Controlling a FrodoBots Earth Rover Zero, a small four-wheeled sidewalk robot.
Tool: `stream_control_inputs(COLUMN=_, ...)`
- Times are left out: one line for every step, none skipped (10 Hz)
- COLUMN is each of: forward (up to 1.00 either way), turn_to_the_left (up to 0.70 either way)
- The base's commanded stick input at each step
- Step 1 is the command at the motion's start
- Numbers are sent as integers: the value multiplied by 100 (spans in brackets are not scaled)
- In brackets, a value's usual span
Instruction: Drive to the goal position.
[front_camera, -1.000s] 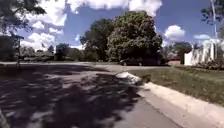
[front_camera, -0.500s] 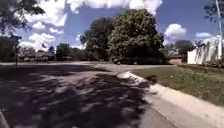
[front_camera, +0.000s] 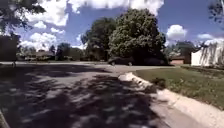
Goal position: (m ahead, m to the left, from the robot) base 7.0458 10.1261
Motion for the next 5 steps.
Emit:
stream_control_inputs(forward=70, turn_to_the_left=0)
stream_control_inputs(forward=70, turn_to_the_left=0)
stream_control_inputs(forward=70, turn_to_the_left=0)
stream_control_inputs(forward=70, turn_to_the_left=6)
stream_control_inputs(forward=70, turn_to_the_left=22)
